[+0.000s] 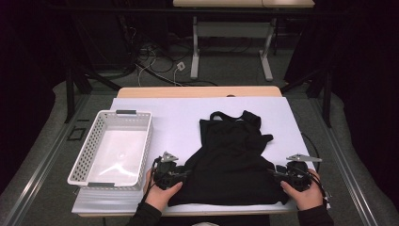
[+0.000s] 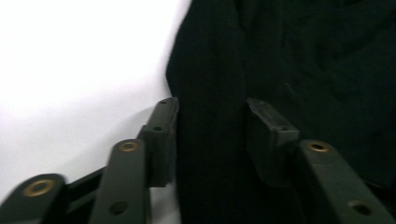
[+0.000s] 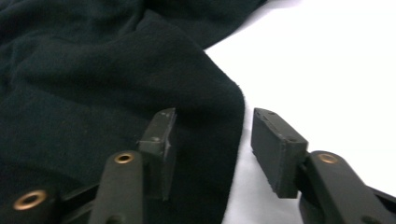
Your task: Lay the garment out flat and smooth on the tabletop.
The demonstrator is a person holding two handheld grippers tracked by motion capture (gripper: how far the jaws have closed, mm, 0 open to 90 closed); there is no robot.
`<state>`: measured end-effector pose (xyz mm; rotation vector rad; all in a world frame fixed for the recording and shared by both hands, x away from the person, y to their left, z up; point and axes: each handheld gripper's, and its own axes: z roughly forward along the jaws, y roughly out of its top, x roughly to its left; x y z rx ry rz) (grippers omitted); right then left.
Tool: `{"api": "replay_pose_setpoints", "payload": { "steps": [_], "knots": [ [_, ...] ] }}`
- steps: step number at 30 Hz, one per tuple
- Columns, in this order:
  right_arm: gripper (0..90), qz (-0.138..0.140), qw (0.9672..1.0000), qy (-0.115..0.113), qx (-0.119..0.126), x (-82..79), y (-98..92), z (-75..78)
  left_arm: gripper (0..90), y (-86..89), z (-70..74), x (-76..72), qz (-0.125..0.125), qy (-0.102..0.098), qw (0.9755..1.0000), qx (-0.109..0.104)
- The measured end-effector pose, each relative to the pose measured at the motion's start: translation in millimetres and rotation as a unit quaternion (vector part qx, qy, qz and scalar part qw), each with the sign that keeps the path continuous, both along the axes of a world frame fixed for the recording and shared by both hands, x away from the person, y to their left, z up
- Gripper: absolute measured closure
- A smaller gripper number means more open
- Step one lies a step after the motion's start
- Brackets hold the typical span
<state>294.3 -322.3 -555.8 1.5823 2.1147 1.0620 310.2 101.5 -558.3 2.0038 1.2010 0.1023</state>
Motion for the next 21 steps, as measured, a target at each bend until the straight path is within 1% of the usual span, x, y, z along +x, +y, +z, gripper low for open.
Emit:
{"api": "replay_pose_setpoints", "payload": {
  "steps": [2, 3, 5, 6, 7, 10, 13, 15, 17, 21],
  "knots": [
    [59.3, 0.008, 0.9999, 0.005, 0.006, -1.4, 2.6, -0.2, 64.9, -1.1, 0.2, -1.5, -0.001, 0.007, 1.0000, -0.001],
    [62.6, 0.014, 0.9999, 0.002, 0.004, -1.7, 3.9, -0.5, 67.3, -1.2, 0.4, -1.7, -0.001, 0.012, 0.9999, -0.003],
    [68.7, 0.028, 0.9995, 0.011, 0.010, -2.5, 7.0, -0.2, 71.7, -1.3, 0.8, -1.8, 0.001, 0.020, 0.9998, -0.005],
    [71.2, 0.028, 0.9993, 0.018, 0.013, -3.2, 9.3, 0.1, 72.6, -1.4, 0.8, -1.8, 0.004, 0.023, 0.9997, -0.006],
    [73.7, 0.034, 0.9992, 0.017, 0.010, -3.0, 10.9, 0.1, 75.3, -1.5, 0.8, -1.6, 0.007, 0.026, 0.9996, -0.005],
    [79.8, 0.040, 0.9983, 0.038, 0.016, -2.4, 16.1, 1.7, 81.7, -1.3, 0.6, -0.8, 0.010, 0.034, 0.9994, -0.006],
    [82.4, 0.043, 0.9977, 0.049, 0.015, -1.9, 18.9, 2.6, 85.4, -1.1, 0.8, -0.6, 0.008, 0.036, 0.9993, -0.005],
    [83.1, 0.045, 0.9974, 0.053, 0.016, -2.3, 19.2, 3.3, 86.2, -0.4, 2.3, -0.7, 0.004, 0.042, 0.9991, -0.003],
    [83.4, 0.048, 0.9969, 0.058, 0.023, -3.7, 18.4, 5.0, 86.6, 0.5, 5.2, -2.6, -0.003, 0.045, 0.9990, -0.001],
    [83.7, 0.054, 0.9960, 0.064, 0.031, -9.6, 16.8, 10.4, 86.8, 4.9, 14.2, -10.0, -0.006, 0.039, 0.9992, -0.007]
  ]
}}
